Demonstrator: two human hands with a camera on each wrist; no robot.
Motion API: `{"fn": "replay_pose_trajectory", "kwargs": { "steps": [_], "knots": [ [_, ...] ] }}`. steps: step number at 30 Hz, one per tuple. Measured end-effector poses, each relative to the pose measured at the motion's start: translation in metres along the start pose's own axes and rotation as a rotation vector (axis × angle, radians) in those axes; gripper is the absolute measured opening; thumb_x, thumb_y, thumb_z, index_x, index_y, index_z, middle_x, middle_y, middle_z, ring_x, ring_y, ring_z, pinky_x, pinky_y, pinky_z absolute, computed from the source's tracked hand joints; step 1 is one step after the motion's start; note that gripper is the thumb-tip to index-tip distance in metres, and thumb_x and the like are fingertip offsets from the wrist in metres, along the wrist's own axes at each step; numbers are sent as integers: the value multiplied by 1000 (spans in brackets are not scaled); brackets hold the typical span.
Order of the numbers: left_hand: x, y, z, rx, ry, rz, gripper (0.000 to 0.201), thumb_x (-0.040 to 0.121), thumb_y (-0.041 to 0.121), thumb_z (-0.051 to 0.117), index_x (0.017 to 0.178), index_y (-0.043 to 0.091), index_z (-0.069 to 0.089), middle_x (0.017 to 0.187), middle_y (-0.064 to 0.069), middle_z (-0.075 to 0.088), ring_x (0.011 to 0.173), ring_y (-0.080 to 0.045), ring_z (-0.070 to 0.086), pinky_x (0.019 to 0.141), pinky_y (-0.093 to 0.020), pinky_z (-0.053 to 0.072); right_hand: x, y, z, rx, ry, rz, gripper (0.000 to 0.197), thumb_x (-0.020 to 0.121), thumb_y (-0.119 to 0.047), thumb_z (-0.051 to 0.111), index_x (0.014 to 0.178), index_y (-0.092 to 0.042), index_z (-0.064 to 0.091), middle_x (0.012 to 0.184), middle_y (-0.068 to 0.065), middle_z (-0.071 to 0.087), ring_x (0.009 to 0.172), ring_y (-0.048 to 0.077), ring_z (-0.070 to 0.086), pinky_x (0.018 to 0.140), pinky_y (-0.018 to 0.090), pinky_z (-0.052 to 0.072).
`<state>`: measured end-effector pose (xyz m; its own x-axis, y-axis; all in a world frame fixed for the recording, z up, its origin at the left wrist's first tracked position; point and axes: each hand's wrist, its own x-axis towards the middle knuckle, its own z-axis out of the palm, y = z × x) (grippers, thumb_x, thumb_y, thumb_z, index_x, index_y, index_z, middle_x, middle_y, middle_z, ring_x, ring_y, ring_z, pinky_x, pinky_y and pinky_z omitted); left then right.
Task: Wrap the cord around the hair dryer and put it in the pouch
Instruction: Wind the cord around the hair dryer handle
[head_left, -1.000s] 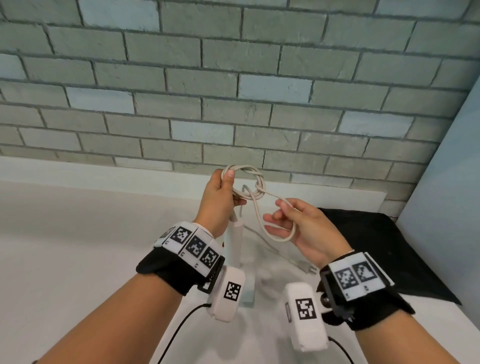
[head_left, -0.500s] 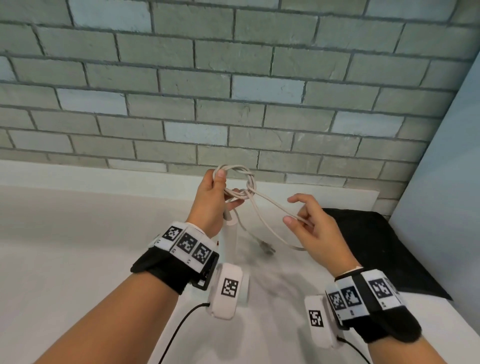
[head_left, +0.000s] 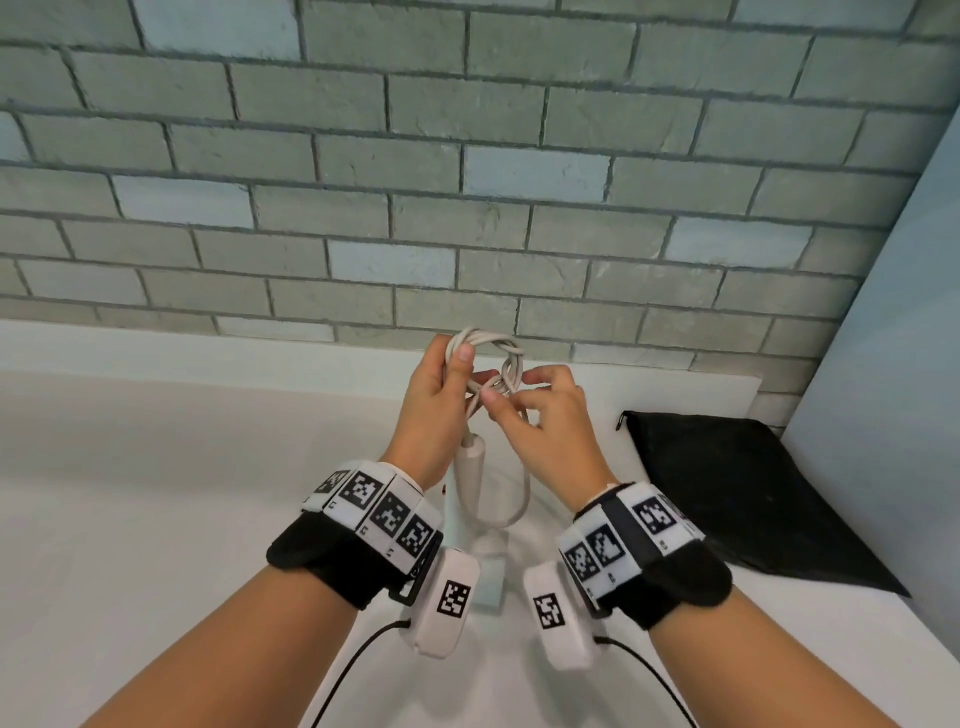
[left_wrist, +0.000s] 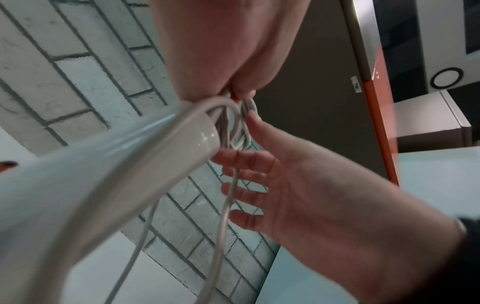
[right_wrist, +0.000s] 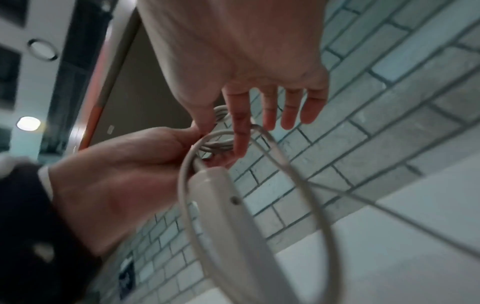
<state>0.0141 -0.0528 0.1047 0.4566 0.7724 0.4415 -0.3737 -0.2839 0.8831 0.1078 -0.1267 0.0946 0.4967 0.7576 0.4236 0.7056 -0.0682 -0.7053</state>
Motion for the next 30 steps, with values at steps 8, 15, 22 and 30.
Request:
{"fn": "replay_pose_trajectory", "kwargs": {
  "steps": [8, 15, 22, 30],
  "knots": [
    [2, -1, -2, 3, -19, -14, 19, 98, 24, 36, 82, 23, 49, 80, 0, 56, 86, -13, 59, 73, -26, 54, 10, -5, 2, 106, -78, 13, 25, 84, -21, 62, 61, -12, 56, 90, 12, 53, 83, 16, 48, 66, 17, 31],
    [31, -13, -19, 131, 196, -33, 21, 96, 34, 38, 94, 16, 49, 92, -10, 54, 89, -26, 53, 81, -42, 46, -28, 0, -44, 248, -347, -377, 16, 92, -9, 45, 99, -12, 59, 82, 6, 60, 81, 15, 59, 81, 21, 46],
    [47, -10, -44, 6, 296, -103, 21, 98, 30, 34, 81, 24, 45, 80, 2, 54, 74, -14, 52, 62, -29, 44, -37, 69, -71, -159, -660, -197, 23, 90, -15, 53, 92, -34, 66, 96, -9, 57, 94, 8, 57, 90, 24, 43],
    [32, -7, -34, 31, 211, -51, 21, 99, 27, 34, 81, 24, 46, 76, 3, 55, 73, -12, 56, 77, -36, 50, -19, 88, -52, -336, -480, -5, 27, 89, -5, 45, 99, -12, 69, 107, 3, 61, 102, 17, 57, 91, 20, 40]
  ]
}}
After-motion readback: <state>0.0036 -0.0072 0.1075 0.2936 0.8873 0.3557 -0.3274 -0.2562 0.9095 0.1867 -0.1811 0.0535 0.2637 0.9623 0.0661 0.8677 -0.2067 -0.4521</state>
